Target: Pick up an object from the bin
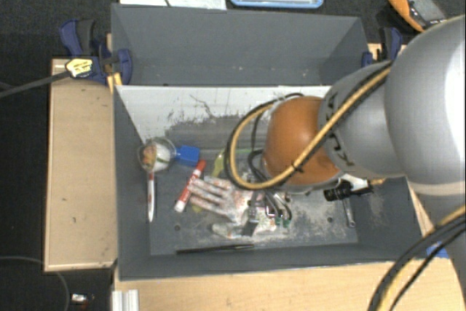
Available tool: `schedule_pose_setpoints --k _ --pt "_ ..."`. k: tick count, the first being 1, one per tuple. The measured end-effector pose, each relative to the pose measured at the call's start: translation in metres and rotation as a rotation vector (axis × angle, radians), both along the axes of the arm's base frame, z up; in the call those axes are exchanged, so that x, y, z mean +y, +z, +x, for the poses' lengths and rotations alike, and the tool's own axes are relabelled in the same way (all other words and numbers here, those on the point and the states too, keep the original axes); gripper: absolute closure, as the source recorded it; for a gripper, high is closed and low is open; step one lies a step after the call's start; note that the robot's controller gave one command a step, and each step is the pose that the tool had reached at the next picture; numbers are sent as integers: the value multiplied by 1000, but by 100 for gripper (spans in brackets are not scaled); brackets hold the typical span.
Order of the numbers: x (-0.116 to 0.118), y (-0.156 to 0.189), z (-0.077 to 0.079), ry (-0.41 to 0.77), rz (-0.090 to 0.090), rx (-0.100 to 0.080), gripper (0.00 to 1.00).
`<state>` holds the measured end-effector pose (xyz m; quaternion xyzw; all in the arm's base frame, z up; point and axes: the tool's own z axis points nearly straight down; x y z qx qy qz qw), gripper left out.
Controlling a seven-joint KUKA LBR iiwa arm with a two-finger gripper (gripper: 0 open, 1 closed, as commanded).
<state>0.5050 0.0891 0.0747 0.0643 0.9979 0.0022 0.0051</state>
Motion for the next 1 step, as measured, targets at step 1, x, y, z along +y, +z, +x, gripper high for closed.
schedule_pose_setpoints --k 1 --pt "10 -3 -19 -65 2 8 100"
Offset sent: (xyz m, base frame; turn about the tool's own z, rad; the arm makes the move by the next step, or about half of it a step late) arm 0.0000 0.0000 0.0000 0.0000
